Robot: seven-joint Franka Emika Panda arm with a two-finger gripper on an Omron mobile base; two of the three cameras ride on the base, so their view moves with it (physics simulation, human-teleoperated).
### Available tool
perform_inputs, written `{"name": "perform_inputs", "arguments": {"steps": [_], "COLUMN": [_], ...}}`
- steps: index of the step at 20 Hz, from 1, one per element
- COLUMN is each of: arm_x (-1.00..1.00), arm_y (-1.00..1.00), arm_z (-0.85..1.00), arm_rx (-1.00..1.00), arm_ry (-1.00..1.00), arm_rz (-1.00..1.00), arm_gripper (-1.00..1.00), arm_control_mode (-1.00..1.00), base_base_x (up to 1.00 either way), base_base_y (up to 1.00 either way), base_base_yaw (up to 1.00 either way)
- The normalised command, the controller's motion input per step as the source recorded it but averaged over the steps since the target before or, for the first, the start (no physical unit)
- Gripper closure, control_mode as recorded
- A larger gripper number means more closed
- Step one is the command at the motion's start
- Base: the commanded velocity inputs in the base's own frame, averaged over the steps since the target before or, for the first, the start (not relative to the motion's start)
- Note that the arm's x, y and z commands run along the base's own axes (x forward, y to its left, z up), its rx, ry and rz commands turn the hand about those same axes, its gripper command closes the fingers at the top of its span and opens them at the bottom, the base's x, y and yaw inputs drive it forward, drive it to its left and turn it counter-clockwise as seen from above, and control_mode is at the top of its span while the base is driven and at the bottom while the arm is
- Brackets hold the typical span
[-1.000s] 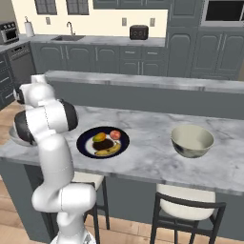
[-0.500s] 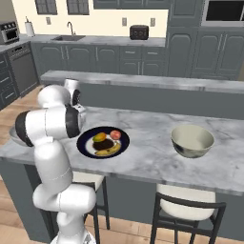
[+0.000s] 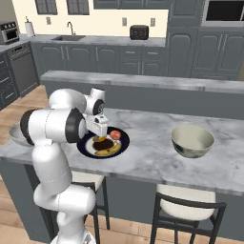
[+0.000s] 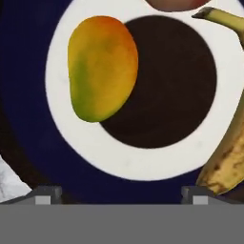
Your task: Take the fruits from the plate on the dining counter and place two fruits in each bowl.
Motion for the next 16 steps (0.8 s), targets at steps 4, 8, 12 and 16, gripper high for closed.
{"name": "perform_inputs", "arguments": {"steps": [4,8,12,16], "arm_x": [0.01,0.02,-0.03,-0.06], "arm_y": [-0.92,-0.27,-0.36,-0.40], "arm_z": [-0.29,-0.12,-0.23,-0.09], "arm_rx": [-0.02,-0.01,-0.02,-0.01], "arm_ry": [0.01,0.04,0.04,0.03], "arm_rz": [-0.18,-0.05,-0.05,-0.04], "arm_gripper": [-1.00,-1.00,-1.00,-1.00], "arm_control_mode": [-1.00,-1.00,-1.00,-1.00], "base_base_x": [0.00,0.00,0.00,0.00], "base_base_y": [0.00,0.00,0.00,0.00], "base_base_yaw": [0.00,0.00,0.00,0.00]}}
